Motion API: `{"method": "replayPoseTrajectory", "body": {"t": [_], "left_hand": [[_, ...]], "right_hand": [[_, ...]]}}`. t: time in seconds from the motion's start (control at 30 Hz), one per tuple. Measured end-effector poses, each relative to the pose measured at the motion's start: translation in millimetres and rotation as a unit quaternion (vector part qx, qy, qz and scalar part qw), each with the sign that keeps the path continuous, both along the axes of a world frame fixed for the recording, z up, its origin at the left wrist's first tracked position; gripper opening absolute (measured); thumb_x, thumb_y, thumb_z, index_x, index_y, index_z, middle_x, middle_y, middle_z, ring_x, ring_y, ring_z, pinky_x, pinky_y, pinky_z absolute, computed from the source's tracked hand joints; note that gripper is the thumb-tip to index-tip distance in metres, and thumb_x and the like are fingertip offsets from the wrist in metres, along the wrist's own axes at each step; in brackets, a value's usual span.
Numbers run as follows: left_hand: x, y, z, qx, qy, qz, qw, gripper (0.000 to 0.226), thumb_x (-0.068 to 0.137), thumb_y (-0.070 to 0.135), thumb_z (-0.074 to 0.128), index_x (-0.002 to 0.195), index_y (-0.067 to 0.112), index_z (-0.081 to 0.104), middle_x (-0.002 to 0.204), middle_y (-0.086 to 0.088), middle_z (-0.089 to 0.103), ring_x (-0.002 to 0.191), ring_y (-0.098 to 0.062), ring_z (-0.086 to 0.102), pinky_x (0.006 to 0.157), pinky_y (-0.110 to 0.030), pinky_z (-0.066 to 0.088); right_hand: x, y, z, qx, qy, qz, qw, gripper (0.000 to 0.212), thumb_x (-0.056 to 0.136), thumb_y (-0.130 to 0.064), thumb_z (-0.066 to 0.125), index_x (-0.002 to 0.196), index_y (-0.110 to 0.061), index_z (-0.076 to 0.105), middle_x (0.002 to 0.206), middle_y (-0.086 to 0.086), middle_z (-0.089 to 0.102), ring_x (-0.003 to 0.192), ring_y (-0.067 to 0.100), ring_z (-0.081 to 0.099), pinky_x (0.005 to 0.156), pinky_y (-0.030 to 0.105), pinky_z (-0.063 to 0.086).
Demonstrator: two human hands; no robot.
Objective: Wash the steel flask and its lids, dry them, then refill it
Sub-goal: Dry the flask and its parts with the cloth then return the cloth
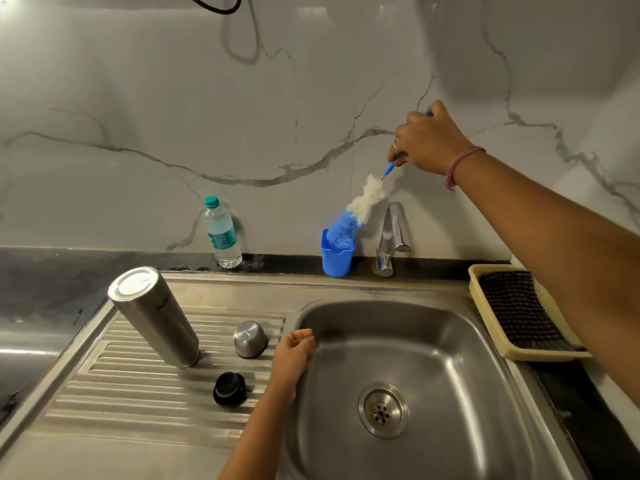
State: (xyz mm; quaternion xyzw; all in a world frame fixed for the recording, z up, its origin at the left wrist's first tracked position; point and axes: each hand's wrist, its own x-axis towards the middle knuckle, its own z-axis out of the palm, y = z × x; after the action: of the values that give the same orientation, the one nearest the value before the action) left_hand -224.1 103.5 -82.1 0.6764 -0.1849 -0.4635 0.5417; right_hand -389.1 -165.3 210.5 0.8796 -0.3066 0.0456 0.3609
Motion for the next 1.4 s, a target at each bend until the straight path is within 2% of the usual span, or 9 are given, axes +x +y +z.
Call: {"method": "replayPoseTrajectory", "body": {"t": [0.13,0.37,0.53,0.7,0.8,0.93,1.07,1.17,1.4], "left_hand": [[-0.2,-2.9,-1.7,-0.007,-0.015,0.001,1.0,0.013,0.095,0.01,0.061,0.107,0.014,0.063,0.094,-0.003,0.07,0.08,-0.011,0.064,0.064,-0.021,0.048],[2.0,-5.8,-9.8,-0.002,-0.04,-0.007,0.999,0.009,0.094,0.011,0.062,0.101,0.017,0.064,0.092,-0.002,0.071,0.079,-0.01,0.064,0.064,-0.019,0.048],[3.6,-8.6,-18.4,0.004,-0.043,-0.015,0.999,0.011,0.094,0.009,0.062,0.097,0.019,0.064,0.089,-0.001,0.07,0.079,-0.011,0.064,0.066,-0.02,0.049],[4.0,-10.6,-26.4,0.009,-0.033,-0.018,0.999,0.013,0.094,0.01,0.062,0.104,0.017,0.064,0.095,-0.004,0.071,0.083,-0.013,0.066,0.068,-0.022,0.05],[4.3,-12.1,-30.3,0.014,-0.038,-0.019,0.999,0.014,0.093,0.011,0.063,0.105,0.017,0.065,0.097,-0.006,0.072,0.086,-0.015,0.067,0.071,-0.026,0.052],[4.7,-12.3,-32.8,0.016,-0.039,-0.024,0.999,0.015,0.093,0.013,0.065,0.107,0.018,0.065,0.101,-0.008,0.073,0.092,-0.021,0.069,0.082,-0.034,0.058],[3.4,-9.9,-31.5,0.014,-0.033,-0.021,0.999,0.016,0.092,0.014,0.065,0.107,0.019,0.064,0.102,-0.007,0.073,0.093,-0.022,0.069,0.08,-0.034,0.058],[1.6,-7.6,-26.5,0.008,-0.032,-0.017,0.999,0.016,0.093,0.012,0.064,0.108,0.017,0.064,0.103,-0.009,0.072,0.096,-0.025,0.068,0.087,-0.039,0.058],[-0.1,-2.9,-15.3,-0.005,-0.037,-0.014,0.999,0.017,0.093,0.01,0.063,0.108,0.017,0.064,0.104,-0.008,0.071,0.09,-0.017,0.065,0.075,-0.026,0.052]], "right_hand": [[11.3,-11.3,-11.3,-0.019,0.036,-0.005,0.999,0.022,0.093,-0.028,0.056,0.11,-0.037,0.068,0.087,-0.009,0.062,0.09,0.015,0.05,0.081,0.037,0.034],[32.0,-28.7,-31.9,0.019,0.039,0.014,0.999,0.02,0.091,-0.032,0.059,0.109,-0.037,0.069,0.095,-0.008,0.062,0.098,0.018,0.05,0.081,0.037,0.034],[39.3,-39.4,-50.2,0.084,-0.005,0.057,0.995,0.02,0.088,-0.026,0.064,0.106,-0.025,0.072,0.102,0.001,0.06,0.103,0.025,0.049,0.083,0.038,0.035],[42.3,-46.0,-62.6,0.093,-0.021,0.097,0.991,0.018,0.083,-0.019,0.069,0.1,-0.013,0.073,0.101,0.009,0.06,0.1,0.03,0.051,0.07,0.037,0.037],[43.3,-46.6,-61.8,0.095,-0.023,0.108,0.989,0.021,0.081,-0.019,0.071,0.102,-0.014,0.072,0.104,0.009,0.058,0.101,0.03,0.051,0.068,0.039,0.043],[43.5,-43.0,-55.9,0.104,-0.011,0.11,0.988,0.033,0.082,-0.022,0.071,0.114,-0.016,0.066,0.113,0.009,0.054,0.109,0.029,0.047,0.074,0.042,0.05],[39.5,-39.5,-51.6,0.082,-0.014,0.121,0.989,0.043,0.079,-0.019,0.074,0.12,-0.015,0.063,0.125,0.011,0.052,0.12,0.031,0.042,0.08,0.046,0.052],[36.9,-38.0,-48.7,0.07,-0.009,0.122,0.99,0.05,0.076,-0.017,0.076,0.123,-0.017,0.06,0.132,0.01,0.049,0.125,0.031,0.039,0.085,0.048,0.051],[31.5,-28.5,-40.1,0.069,0.0,0.122,0.99,0.056,0.075,-0.016,0.077,0.127,-0.019,0.057,0.137,0.009,0.048,0.126,0.031,0.04,0.097,0.048,0.045]]}}
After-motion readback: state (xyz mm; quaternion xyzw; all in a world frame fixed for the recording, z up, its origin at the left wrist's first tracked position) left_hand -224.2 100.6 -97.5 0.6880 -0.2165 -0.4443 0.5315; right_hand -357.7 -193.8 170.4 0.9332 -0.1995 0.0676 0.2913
